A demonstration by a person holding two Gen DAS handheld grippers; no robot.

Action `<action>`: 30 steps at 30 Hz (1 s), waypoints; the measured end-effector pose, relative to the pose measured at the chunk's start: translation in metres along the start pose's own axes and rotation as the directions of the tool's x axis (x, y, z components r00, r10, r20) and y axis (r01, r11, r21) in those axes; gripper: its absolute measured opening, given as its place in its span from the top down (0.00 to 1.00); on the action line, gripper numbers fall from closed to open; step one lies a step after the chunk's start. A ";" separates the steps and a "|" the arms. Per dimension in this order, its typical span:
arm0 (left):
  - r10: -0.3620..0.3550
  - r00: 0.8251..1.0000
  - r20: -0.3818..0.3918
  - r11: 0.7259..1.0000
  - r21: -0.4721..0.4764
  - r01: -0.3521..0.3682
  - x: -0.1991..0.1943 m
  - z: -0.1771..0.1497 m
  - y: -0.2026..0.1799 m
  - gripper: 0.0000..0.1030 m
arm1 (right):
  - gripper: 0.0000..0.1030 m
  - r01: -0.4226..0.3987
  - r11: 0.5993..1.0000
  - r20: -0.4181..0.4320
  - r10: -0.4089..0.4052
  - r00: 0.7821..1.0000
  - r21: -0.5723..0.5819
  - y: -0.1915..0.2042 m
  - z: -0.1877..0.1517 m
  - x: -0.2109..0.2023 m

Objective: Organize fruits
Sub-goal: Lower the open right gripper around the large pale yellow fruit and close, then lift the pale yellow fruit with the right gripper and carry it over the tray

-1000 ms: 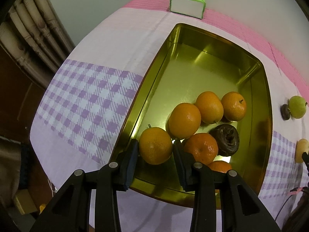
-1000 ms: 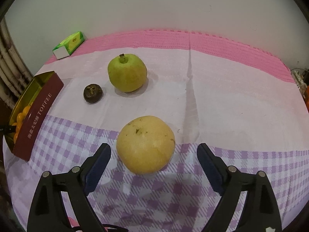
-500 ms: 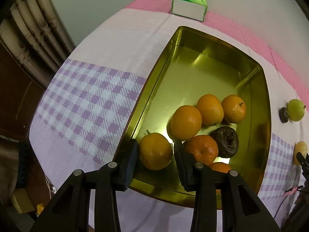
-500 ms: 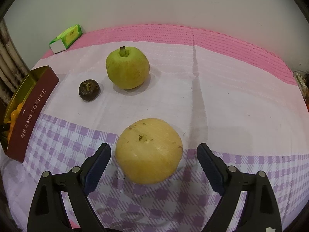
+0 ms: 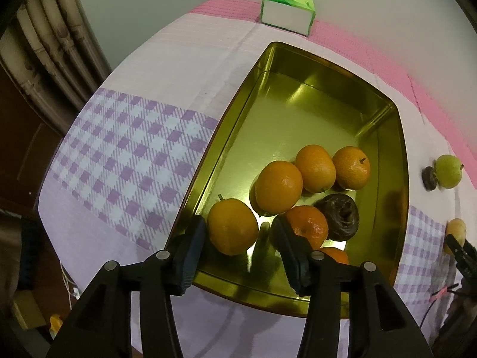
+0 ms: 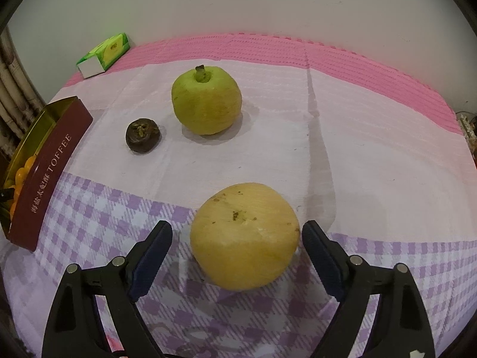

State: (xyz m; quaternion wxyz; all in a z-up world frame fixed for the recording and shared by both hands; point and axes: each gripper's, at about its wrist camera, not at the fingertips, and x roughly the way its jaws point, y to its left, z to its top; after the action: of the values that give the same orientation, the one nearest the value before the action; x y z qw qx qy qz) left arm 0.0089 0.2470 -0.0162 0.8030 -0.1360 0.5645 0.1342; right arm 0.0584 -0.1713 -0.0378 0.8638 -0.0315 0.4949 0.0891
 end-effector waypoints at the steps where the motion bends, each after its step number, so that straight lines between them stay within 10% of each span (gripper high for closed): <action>1: -0.003 1.000 0.000 1.000 -0.002 0.003 0.000 0.000 0.000 0.51 | 0.18 -0.003 1.000 -0.003 0.003 1.000 0.002 0.001 0.000 0.001; 20: -0.027 1.000 0.010 1.000 -0.008 0.027 -0.002 0.002 0.000 0.46 | 0.18 -0.025 0.999 -0.031 0.026 0.999 0.048 0.000 -0.003 0.009; 30: -0.040 0.999 0.031 0.999 0.001 0.040 -0.007 0.002 -0.007 0.43 | 0.36 0.003 0.998 -0.014 -0.002 1.000 0.065 -0.006 -0.004 0.007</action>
State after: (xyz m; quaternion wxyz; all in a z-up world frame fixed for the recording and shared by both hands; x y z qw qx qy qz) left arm 0.0110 0.2403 -0.0086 0.8142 -0.1451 0.5492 0.1200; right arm 0.0592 -0.1766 -0.0457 0.8609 -0.0045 0.5036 0.0717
